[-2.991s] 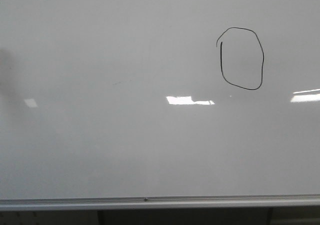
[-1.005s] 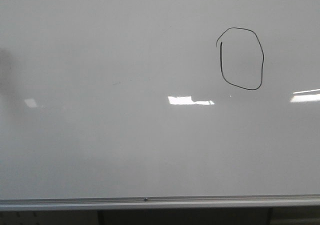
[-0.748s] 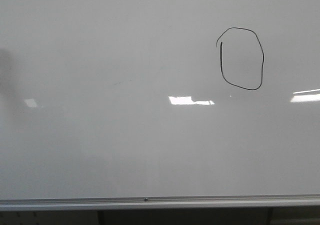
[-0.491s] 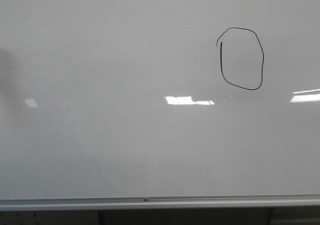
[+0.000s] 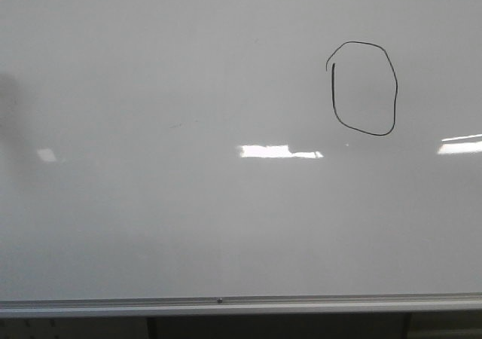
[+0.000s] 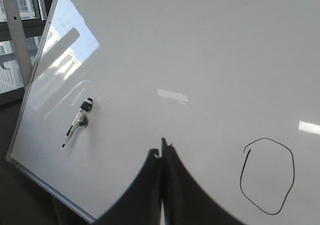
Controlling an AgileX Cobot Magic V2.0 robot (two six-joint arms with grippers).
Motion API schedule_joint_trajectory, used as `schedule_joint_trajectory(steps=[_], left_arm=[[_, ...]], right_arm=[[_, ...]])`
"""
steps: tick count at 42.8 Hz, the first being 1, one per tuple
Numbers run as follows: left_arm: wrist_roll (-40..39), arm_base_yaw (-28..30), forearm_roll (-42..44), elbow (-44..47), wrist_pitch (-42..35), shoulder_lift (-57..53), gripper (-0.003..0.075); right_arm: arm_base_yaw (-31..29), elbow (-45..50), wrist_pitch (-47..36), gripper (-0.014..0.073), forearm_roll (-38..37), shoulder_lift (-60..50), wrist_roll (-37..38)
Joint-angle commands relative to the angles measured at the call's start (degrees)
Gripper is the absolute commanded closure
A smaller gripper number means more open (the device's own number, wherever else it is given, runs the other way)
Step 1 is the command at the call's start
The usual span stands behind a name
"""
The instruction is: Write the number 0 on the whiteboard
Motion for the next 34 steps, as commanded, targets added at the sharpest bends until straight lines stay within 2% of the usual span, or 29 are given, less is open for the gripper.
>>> schedule_joint_trajectory(steps=[1, 11, 16, 19, 30, 34], left_arm=[[-0.6, 0.1, -0.6, 1.4, -5.1, -1.1, 0.074], [-0.6, 0.1, -0.6, 1.4, -5.1, -1.1, 0.074], [-0.6, 0.1, -0.6, 1.4, -5.1, -1.1, 0.074], [-0.6, 0.1, -0.6, 1.4, -5.1, -1.1, 0.0739], [-0.6, 0.1, -0.6, 1.4, -5.1, -1.1, 0.074], [-0.6, 0.1, -0.6, 1.4, -5.1, -1.1, 0.074]], right_arm=[[-0.3, -1.6, -2.7, 0.0662, 1.6, 0.7, -0.4], [-0.3, -0.8, -5.2, 0.0662, 1.4, 0.7, -0.4], [-0.3, 0.8, -9.2, 0.0662, -4.4, 0.7, 3.3], [-0.3, 1.5, -11.4, 0.0662, -11.1, 0.7, 8.6], [-0.3, 4.1, -18.8, 0.0662, -45.3, 0.7, 38.4], [-0.6, 6.8, -23.6, 0.0662, -53.3, 0.0, 46.1]])
